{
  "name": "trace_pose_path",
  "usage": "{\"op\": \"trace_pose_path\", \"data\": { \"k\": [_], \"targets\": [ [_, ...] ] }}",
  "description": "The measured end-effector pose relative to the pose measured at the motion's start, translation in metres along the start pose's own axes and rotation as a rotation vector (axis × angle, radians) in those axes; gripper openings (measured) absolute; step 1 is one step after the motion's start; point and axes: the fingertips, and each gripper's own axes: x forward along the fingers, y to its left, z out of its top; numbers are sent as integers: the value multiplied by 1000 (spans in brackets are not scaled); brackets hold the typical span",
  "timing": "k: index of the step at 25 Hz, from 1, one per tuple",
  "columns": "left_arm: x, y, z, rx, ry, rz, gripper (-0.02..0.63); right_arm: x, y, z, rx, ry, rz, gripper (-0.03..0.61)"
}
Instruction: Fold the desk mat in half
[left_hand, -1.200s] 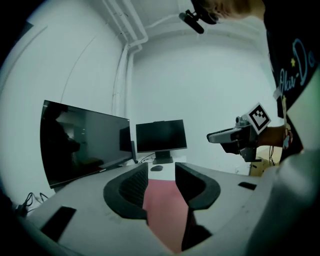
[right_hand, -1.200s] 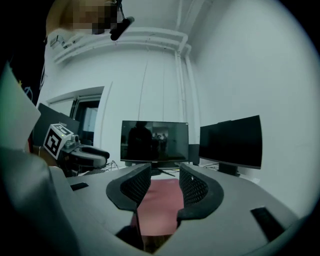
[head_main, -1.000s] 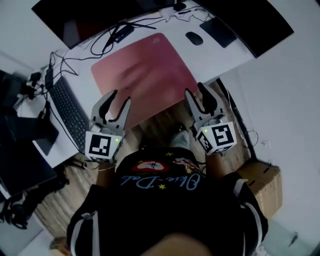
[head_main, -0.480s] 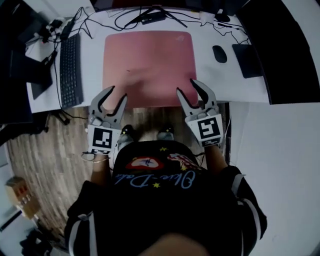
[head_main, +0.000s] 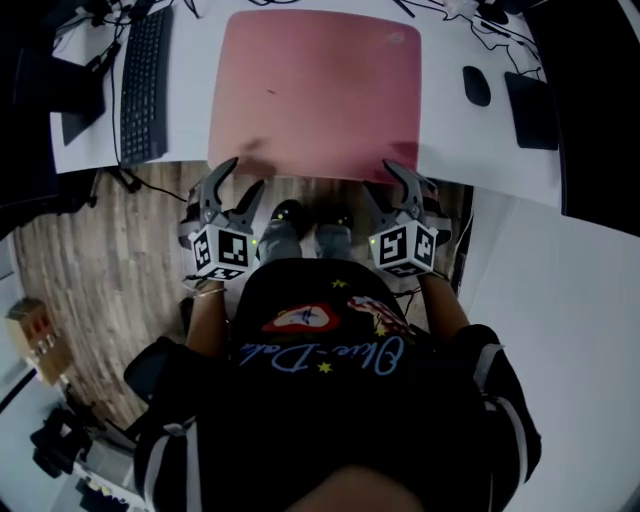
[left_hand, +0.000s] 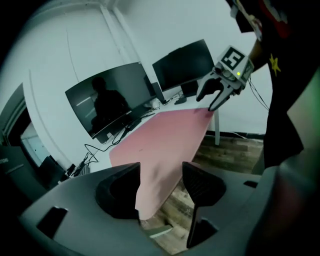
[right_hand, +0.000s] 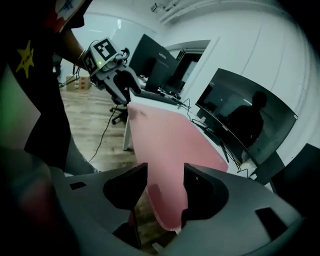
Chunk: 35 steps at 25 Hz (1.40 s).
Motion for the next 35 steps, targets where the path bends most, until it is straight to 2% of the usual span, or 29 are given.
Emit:
{"op": "trace_pose_path", "data": {
  "k": [5,9,14,16,19,20,21,24,25,29,35],
  "targets": [
    [10,-12,-29,133,73,-45,262,14,19,-20,-119,87,4,202],
    [21,-11,-44,173,103,-60,267,20,27,-33,-142,152,3,202],
    [38,-16,-61,333,166,-71,266,31,26,-45,-155,190,-2,202],
    [40,-15,-64,326,171,-65,265,33,22,-50,-153,205,-16,201],
    [39,-3,-65,270,172,-22,257,35,18,-52,-172,205,-7,202],
    [37,0,-64,257,167,-12,214,35,18,-51,-188,202,1,201],
    [35,0,-63,256,163,-14,199,35,19,-51,-203,199,8,199],
    [33,-8,-63,299,163,-37,96,33,24,-52,-232,193,23,142],
    [32,-9,-62,304,165,-32,80,31,26,-51,-237,188,23,124],
    [28,-4,-56,281,157,5,30,24,22,-43,-252,155,-13,28],
    [21,6,-46,257,148,29,15,15,5,-29,-236,115,-48,12]
  ]
}}
